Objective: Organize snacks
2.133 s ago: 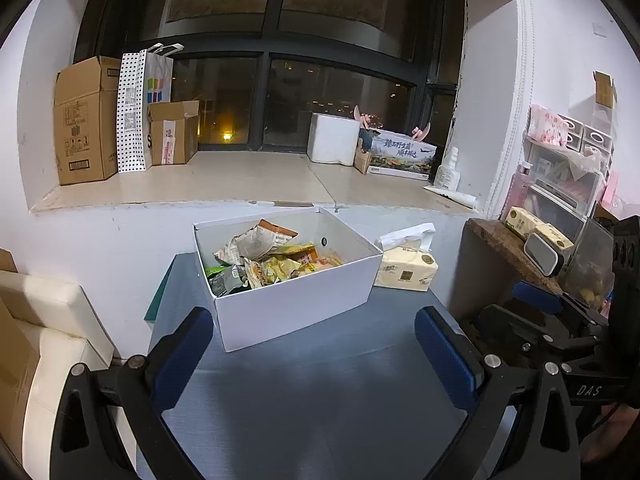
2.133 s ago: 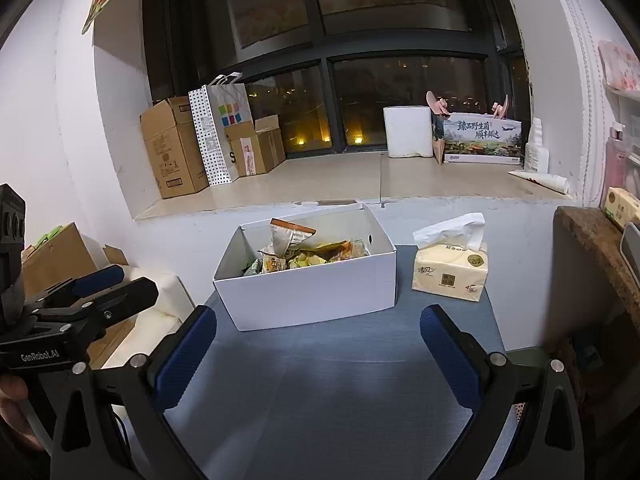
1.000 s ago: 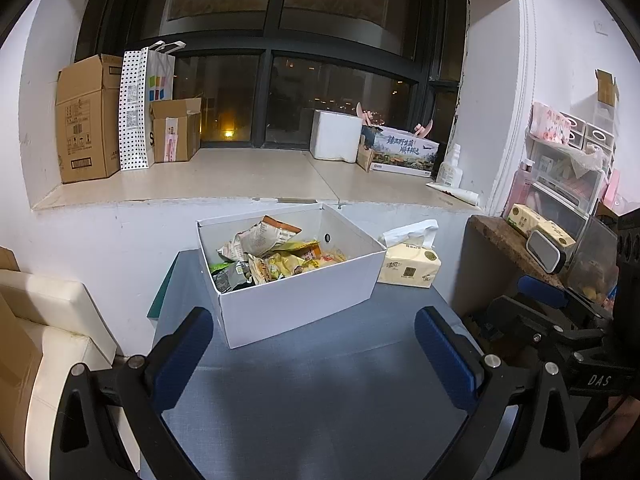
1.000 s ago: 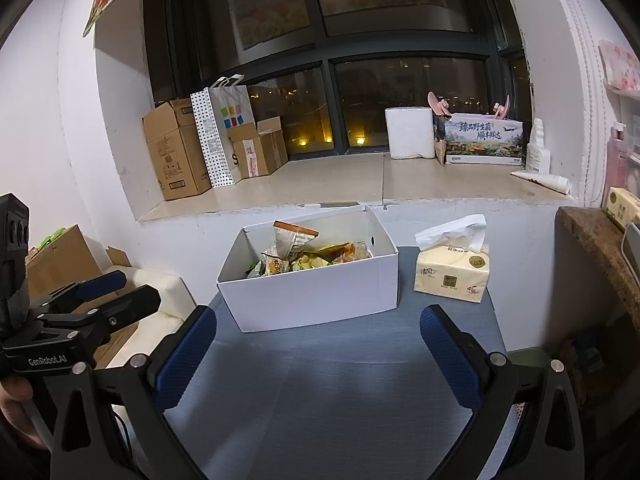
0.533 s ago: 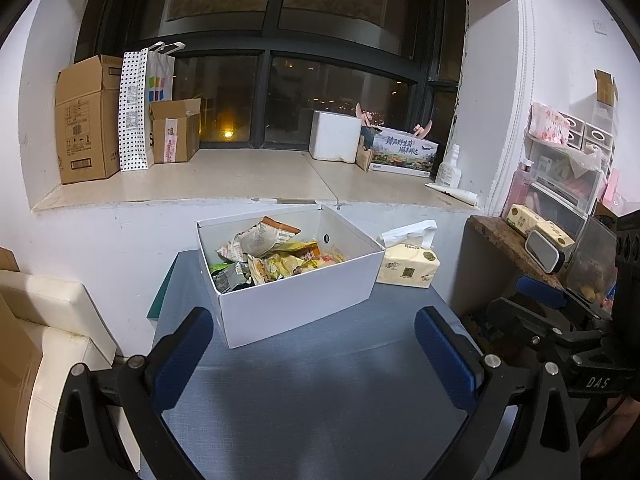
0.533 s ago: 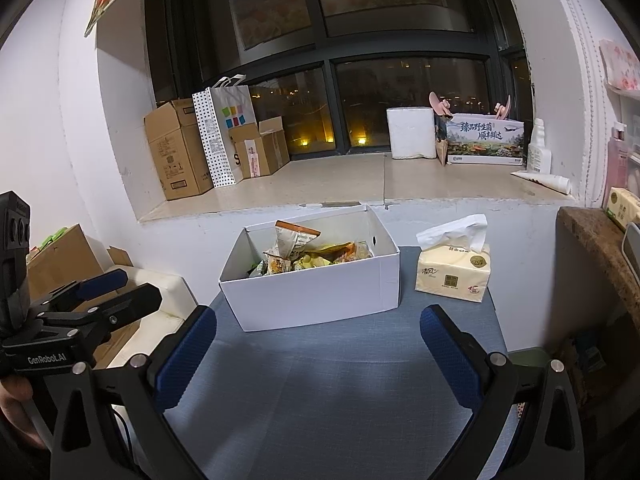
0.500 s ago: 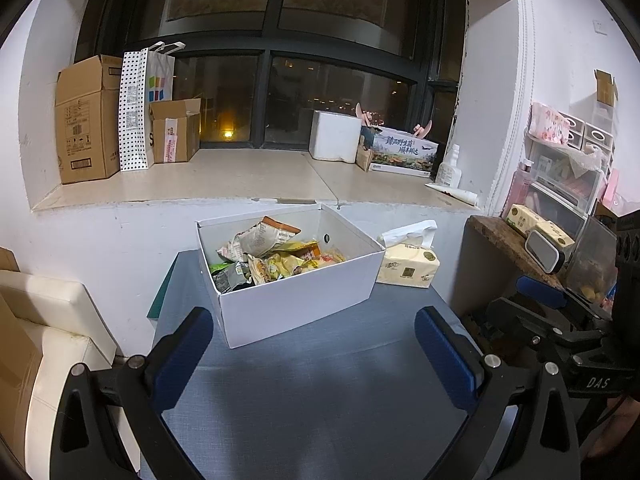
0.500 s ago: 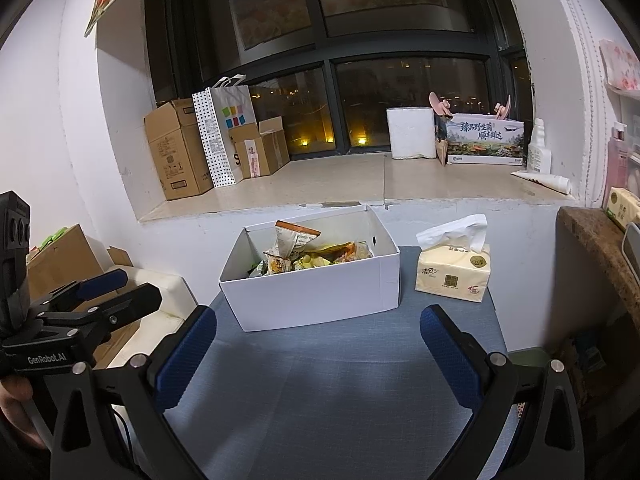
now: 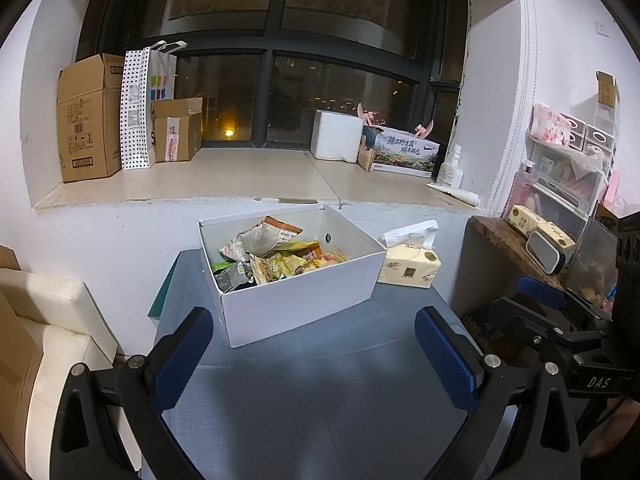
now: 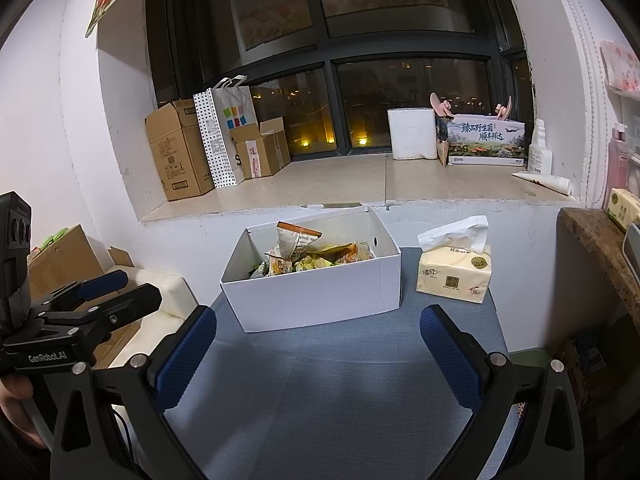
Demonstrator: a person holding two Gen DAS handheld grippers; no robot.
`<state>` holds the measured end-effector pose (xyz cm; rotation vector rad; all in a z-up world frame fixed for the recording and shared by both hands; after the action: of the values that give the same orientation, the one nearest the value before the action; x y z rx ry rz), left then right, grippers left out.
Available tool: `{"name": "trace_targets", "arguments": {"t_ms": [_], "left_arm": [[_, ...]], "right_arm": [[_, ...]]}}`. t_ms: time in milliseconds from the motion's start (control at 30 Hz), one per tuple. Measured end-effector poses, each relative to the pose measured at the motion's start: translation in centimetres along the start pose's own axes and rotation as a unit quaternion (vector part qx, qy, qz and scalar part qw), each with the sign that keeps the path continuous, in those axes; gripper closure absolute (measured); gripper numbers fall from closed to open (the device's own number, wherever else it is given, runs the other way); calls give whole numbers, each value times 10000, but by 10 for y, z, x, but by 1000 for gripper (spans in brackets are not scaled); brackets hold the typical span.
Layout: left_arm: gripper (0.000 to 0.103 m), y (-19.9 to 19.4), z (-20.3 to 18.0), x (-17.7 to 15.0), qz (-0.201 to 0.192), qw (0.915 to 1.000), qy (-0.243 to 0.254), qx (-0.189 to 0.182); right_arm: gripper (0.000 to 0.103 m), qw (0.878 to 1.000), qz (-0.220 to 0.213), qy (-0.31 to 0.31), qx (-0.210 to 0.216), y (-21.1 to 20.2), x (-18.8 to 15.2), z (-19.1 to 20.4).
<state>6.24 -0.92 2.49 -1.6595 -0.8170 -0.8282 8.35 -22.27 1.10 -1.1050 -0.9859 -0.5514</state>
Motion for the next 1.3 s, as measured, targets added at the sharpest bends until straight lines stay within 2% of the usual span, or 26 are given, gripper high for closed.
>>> {"name": "trace_targets", "arguments": {"t_ms": [1300], "left_arm": [[0,0,1,-1,24,10000,-11,21]], "right_arm": [[0,10000,-5,-20,35,-1,2,0]]}}
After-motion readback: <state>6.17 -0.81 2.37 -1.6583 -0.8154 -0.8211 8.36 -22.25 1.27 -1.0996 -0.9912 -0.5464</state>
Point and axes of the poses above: each gripper's, at about its wrist camera, not at the fingertips, and y roughly the way its jaws point, z to its left, x to its top, the point moved 4 cm from there along y, roughly the way its jaws point, and after that the axes turned 6 degrees about -x, right-handed, at the moved point
